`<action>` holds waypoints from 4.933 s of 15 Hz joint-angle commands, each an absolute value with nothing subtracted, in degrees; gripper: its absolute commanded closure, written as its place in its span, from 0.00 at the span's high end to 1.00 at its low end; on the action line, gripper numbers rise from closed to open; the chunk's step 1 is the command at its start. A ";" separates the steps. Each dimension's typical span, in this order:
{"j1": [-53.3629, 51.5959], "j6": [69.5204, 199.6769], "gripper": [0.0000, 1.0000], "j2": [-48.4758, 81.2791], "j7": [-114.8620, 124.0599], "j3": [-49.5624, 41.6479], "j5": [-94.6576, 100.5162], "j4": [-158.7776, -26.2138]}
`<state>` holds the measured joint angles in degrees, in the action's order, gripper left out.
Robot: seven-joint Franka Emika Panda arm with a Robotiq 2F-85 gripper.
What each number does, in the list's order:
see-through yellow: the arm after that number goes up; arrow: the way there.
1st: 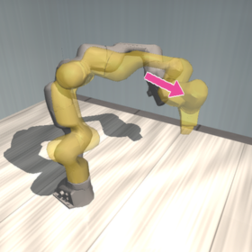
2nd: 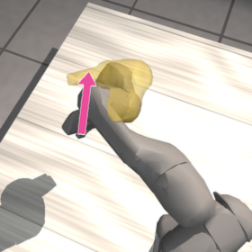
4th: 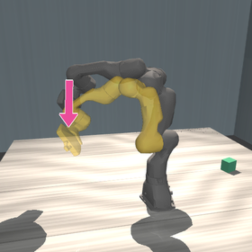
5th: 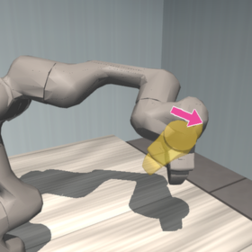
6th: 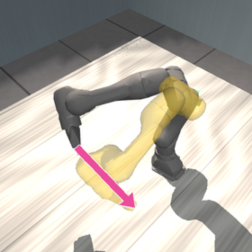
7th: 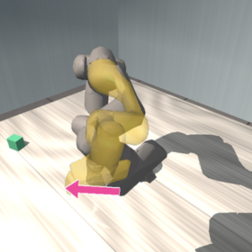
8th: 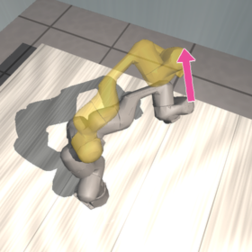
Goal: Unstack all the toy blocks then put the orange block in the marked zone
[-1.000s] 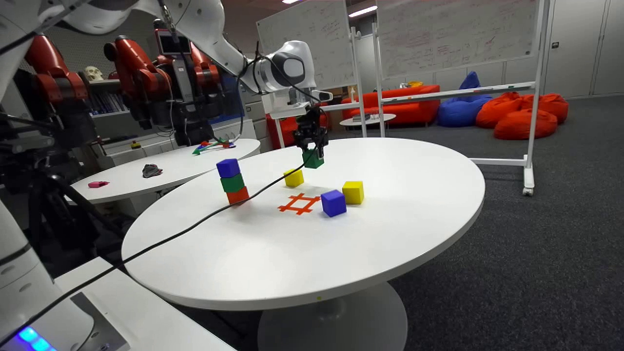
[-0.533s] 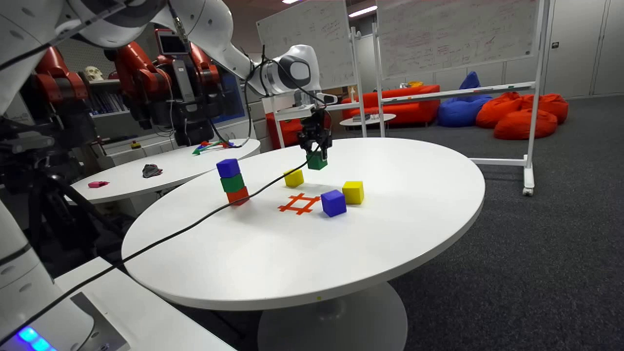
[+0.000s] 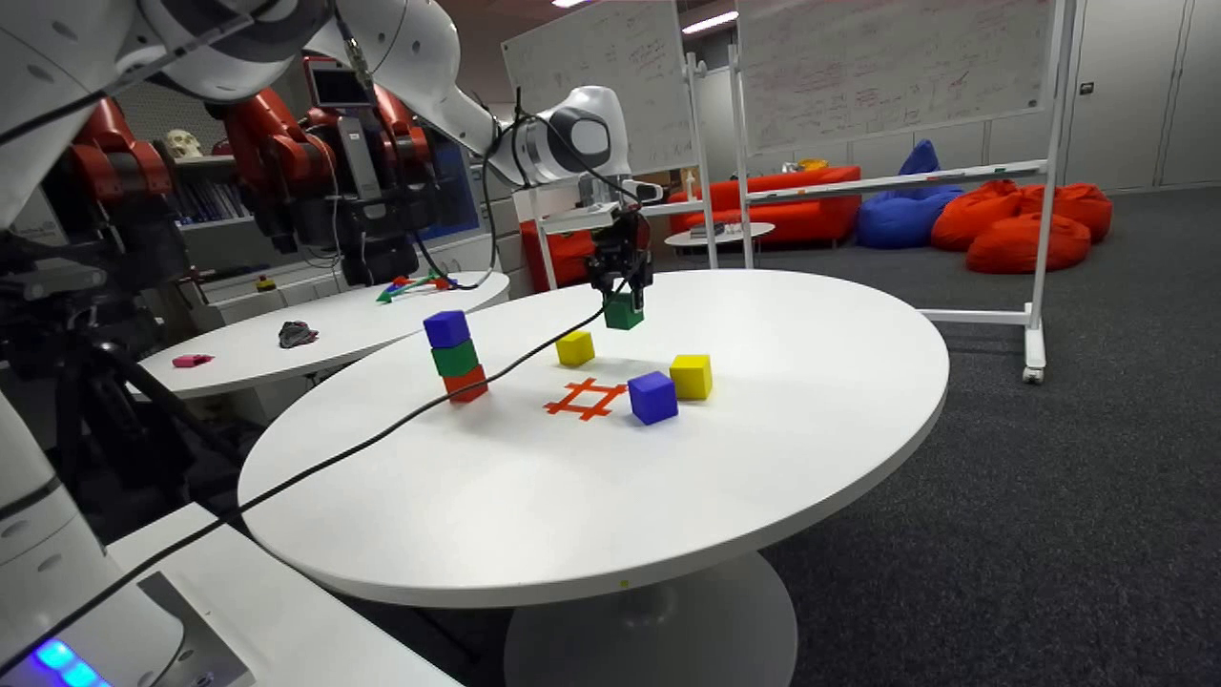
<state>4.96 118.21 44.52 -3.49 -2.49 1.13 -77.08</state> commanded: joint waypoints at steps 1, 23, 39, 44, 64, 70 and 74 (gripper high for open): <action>6.24 116.18 0.31 45.40 -5.50 -1.62 0.07 -74.56; 6.98 104.48 0.31 57.26 -2.94 -2.82 0.19 -59.38; 7.90 96.98 0.31 65.71 -3.22 -2.55 0.24 -45.60; 7.85 96.70 0.31 66.56 -3.37 -2.61 0.17 -44.17; 7.32 98.98 1.00 65.70 -2.30 -2.97 0.78 -46.00; 7.32 98.98 1.00 65.70 -2.30 -2.97 0.78 -46.00; 7.30 99.57 1.00 65.48 -2.13 -3.03 0.81 -46.32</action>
<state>7.32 99.01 65.71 -2.30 -2.97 0.78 -46.00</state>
